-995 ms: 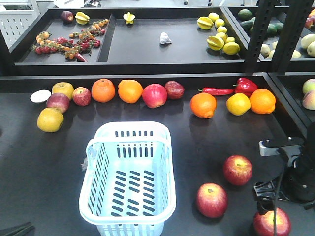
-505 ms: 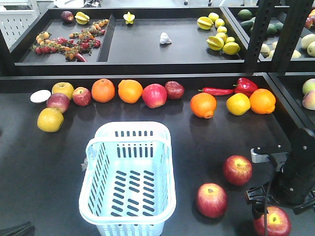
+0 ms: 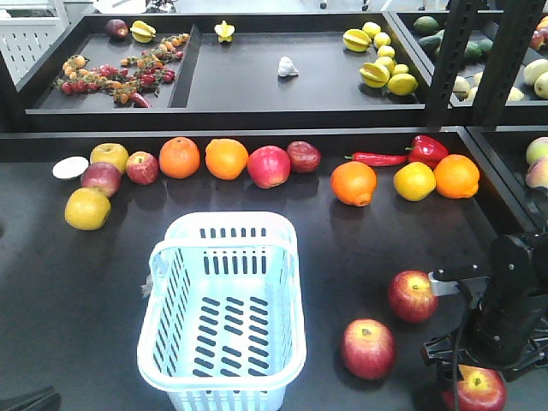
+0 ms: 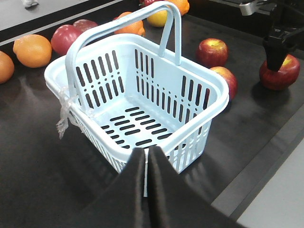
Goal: Pick three apples into basket with both arms
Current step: 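Move the right gripper over a red apple near the basket, then lower the right gripper and close it on the red apple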
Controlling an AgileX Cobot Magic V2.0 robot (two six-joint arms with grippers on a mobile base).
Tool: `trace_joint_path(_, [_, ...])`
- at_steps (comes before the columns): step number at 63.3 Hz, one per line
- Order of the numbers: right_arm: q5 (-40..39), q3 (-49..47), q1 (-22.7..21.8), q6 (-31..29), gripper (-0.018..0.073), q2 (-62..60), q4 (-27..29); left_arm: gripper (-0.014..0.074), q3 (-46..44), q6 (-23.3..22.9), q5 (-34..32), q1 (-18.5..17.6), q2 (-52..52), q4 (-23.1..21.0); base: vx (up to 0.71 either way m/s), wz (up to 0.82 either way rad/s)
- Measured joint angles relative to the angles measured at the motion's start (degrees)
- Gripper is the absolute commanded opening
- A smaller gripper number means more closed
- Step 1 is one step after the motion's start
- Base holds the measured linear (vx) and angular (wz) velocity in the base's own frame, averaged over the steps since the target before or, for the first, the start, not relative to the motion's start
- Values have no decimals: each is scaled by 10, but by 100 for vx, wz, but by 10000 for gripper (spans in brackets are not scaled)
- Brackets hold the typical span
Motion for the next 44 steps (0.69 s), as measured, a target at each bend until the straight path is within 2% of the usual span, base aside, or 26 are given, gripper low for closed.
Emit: trace_joint_path(44, [-33,-8,0,1,594,60,-24,-6,0,0,0,0,0,0,0,0])
